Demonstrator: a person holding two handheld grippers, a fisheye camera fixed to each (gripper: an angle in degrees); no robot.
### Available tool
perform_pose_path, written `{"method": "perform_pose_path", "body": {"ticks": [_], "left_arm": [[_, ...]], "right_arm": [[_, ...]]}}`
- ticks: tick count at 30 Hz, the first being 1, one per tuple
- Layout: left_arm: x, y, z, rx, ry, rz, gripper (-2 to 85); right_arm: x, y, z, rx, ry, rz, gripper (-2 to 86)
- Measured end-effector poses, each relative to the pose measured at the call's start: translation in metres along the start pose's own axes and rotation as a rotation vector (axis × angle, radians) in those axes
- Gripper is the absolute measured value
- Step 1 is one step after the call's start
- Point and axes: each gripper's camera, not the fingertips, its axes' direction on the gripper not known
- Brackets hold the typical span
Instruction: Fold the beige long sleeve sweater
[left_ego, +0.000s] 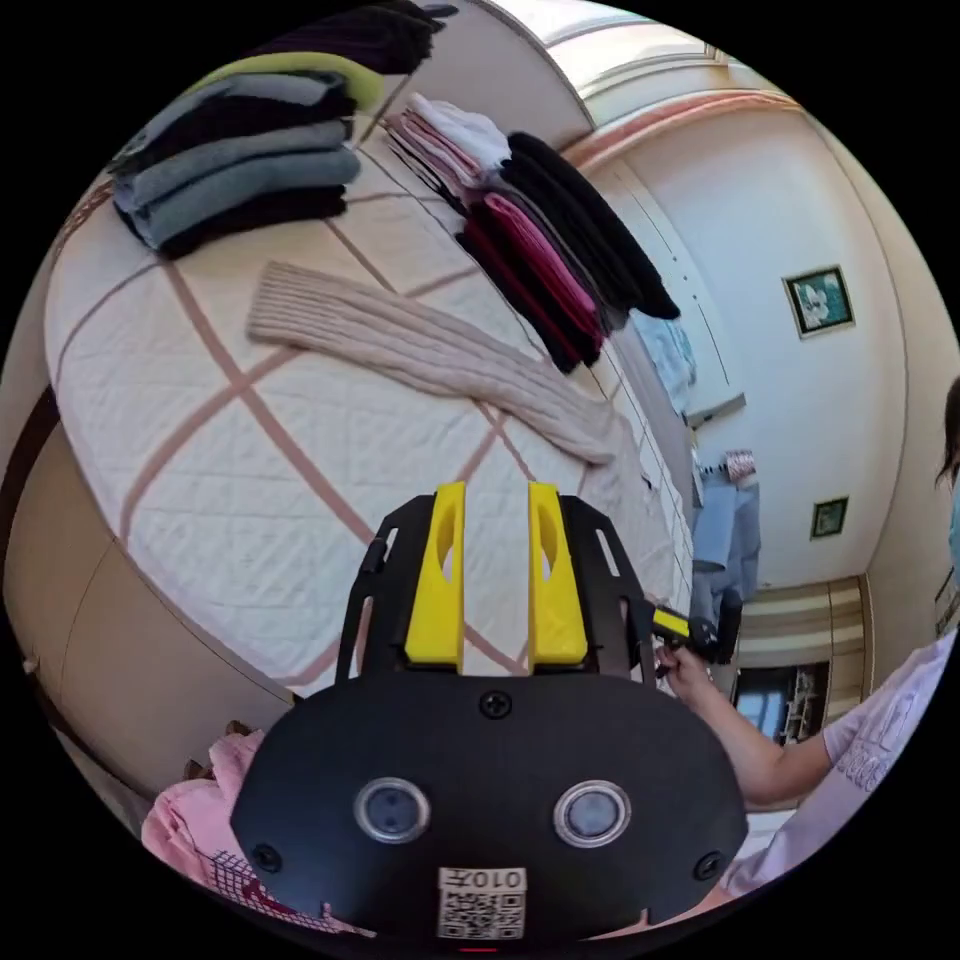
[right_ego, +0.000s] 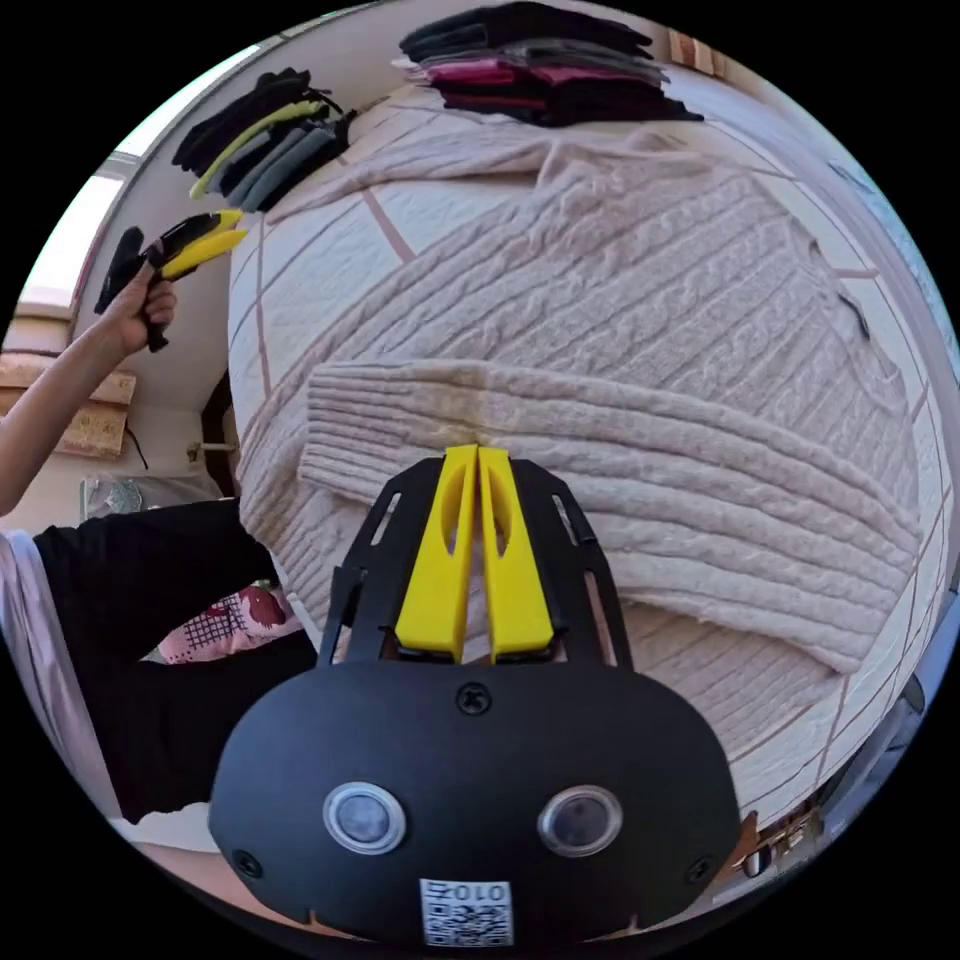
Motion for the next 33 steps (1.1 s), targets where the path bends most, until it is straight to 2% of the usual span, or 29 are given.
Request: {"method": "perform_pose_path", "body": {"ticks": [4,8,13,15,20,26,30,33], "left_arm": [[-0.029,-0.041,-0.029,0.055,-0.296,-0.001,11.3],[-0.045,-0.074,-0.026,0.001,-0.467,0.034,11.6],[-0.068,-0.091,-0.015,-0.073,-0.393,0.021,8.8],[-0.064,-0.091,-0.018,-0.069,-0.459,0.021,6.4],[-0.033,-0.095,-0.054,-0.003,-0.344,0.119,1.6],[0.088,-0.108,-0.127,0.202,-0.14,0.431,0.3],[0.245,-0.097,-0.171,0.25,0.002,0.809,0.2],[0.361,-0.055,-0.181,0.203,0.128,1.106,0.4]], "right_arm": [[-0.005,0.0,-0.034,0.114,0.019,0.142,2.6],[-0.029,0.012,-0.068,0.207,0.104,0.194,2.6],[-0.044,0.018,-0.063,0.218,0.126,0.221,2.6],[-0.043,0.019,-0.057,0.224,0.108,0.245,2.6],[-0.038,0.031,-0.045,0.261,0.059,0.309,2.6],[-0.023,0.075,-0.051,0.322,0.043,0.383,2.5],[-0.01,0.112,-0.062,0.367,0.028,0.45,2.5],[0.002,0.144,-0.075,0.411,0.027,0.505,2.5]]}}
